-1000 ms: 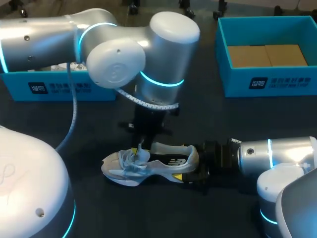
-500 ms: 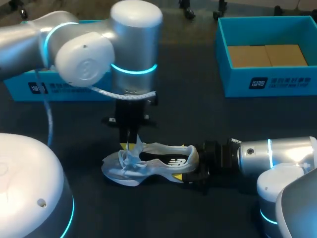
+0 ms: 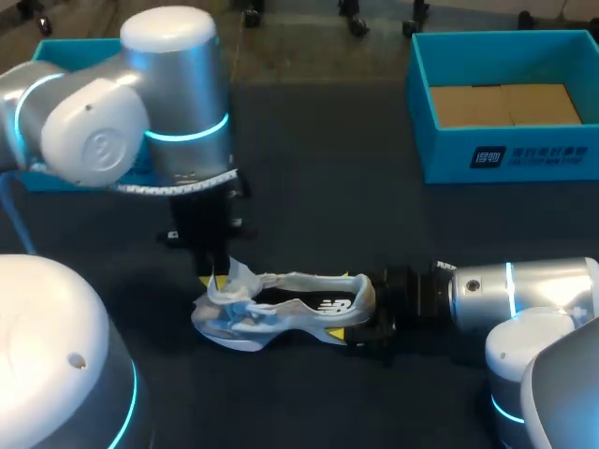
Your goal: Take the shoe out of the shoebox, open the shoe tongue, remove and reinsert the insole, then place the shoe into the shoebox
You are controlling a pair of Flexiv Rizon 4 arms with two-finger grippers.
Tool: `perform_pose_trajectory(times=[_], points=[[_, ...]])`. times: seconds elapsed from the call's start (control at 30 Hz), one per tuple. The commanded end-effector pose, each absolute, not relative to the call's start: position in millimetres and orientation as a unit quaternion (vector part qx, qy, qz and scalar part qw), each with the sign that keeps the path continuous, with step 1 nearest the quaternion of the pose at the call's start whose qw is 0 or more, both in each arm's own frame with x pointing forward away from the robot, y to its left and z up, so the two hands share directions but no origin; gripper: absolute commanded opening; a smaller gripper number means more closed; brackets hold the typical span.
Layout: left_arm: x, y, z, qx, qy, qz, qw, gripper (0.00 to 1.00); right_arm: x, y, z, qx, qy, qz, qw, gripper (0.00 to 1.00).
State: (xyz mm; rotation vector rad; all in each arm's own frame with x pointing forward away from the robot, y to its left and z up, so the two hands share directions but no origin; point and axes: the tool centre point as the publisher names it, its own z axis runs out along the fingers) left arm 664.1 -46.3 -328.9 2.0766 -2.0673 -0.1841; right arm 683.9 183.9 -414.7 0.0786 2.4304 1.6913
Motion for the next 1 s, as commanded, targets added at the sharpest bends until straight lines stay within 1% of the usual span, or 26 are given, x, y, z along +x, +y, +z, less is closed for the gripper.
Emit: perform_pose_trajectory(times=[0.03,0.13,0.23,0.3,0.43,0.57,0.77,0.8,0.83,0.93,1.0], points=[[666,-45,-349,0.708,-0.688,-0.020,0.158,0.00,685,186,-417,0.027,0.818,0.568,0.091,0.00],[669,-46,-361,0.711,-0.684,-0.037,0.157,0.00,685,186,-417,0.027,0.818,0.568,0.091,0.00],[668,-46,-365,0.714,-0.683,-0.042,0.147,0.22,685,186,-417,0.027,0.818,0.568,0.091,0.00],[669,-45,-367,0.717,-0.681,-0.042,0.143,0.32,685,186,-417,0.027,0.818,0.568,0.091,0.00],[669,-40,-364,0.720,-0.679,-0.040,0.141,0.36,685,186,-417,0.027,0.818,0.568,0.091,0.00],[669,-36,-356,0.724,-0.676,-0.032,0.129,0.48,685,186,-417,0.027,0.818,0.568,0.091,0.00],[669,-38,-334,0.717,-0.687,-0.012,0.117,0.49,685,186,-417,0.027,0.818,0.568,0.091,0.00],[669,-39,-330,0.716,-0.689,-0.007,0.114,0.50,685,186,-417,0.027,0.818,0.568,0.091,0.00],[669,-41,-326,0.714,-0.691,-0.005,0.112,0.53,685,186,-417,0.027,0.818,0.568,0.091,0.00],[671,-46,-314,0.706,-0.700,0.002,0.106,0.51,685,186,-417,0.027,0.818,0.568,0.091,0.00],[673,-49,-306,0.701,-0.707,0.009,0.100,0.52,685,186,-417,0.027,0.818,0.568,0.091,0.00]])
